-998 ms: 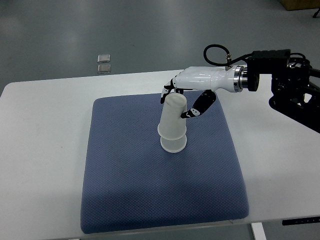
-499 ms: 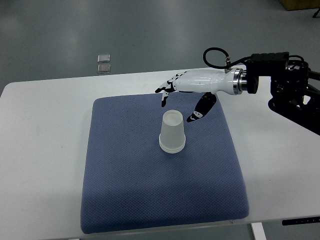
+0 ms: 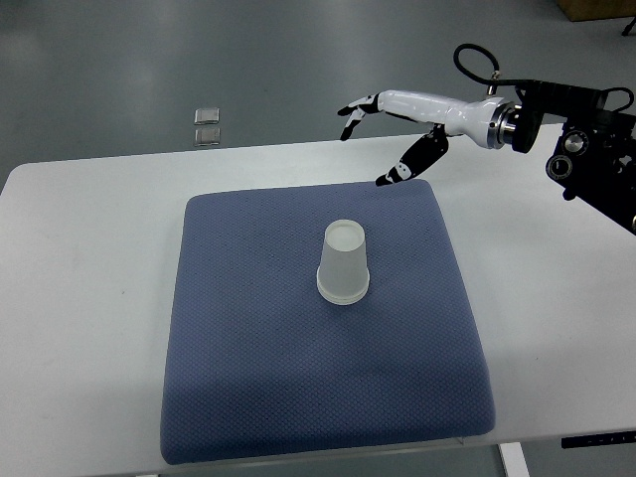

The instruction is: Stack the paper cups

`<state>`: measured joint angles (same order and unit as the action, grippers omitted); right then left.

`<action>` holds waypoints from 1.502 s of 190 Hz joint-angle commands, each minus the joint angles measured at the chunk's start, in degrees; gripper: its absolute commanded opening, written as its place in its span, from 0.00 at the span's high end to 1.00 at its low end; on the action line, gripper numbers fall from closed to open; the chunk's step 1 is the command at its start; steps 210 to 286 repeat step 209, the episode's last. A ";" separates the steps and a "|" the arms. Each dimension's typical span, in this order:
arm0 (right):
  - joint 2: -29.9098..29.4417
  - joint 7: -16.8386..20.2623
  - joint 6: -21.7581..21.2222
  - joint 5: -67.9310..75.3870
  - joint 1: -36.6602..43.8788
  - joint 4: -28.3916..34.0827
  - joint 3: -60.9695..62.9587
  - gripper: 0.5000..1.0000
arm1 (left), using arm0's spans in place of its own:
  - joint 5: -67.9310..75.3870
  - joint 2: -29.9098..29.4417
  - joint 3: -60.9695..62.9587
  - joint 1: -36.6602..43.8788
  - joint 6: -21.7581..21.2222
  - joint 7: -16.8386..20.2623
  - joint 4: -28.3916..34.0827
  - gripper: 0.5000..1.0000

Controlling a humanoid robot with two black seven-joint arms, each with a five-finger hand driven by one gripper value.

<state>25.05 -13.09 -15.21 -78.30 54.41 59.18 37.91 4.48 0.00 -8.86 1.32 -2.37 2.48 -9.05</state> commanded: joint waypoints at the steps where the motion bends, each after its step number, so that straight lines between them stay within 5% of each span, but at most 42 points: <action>1: -3.42 1.76 3.96 6.05 -2.38 -6.88 5.76 0.18 | 0.00 0.00 -0.02 0.00 0.00 0.06 0.00 0.00; 68: -9.49 6.15 14.77 30.30 -8.45 -15.85 10.08 0.18 | 0.00 0.00 -0.02 0.00 0.00 -0.02 0.00 0.00; 153: -16.87 5.54 27.07 39.63 -11.52 -20.34 13.41 0.17 | 0.00 0.00 -0.02 0.00 0.00 -0.02 0.00 0.00; 286: -18.10 5.36 27.34 39.63 -11.79 -19.72 15.17 0.17 | 0.00 0.00 -0.02 0.00 0.00 0.06 0.00 0.00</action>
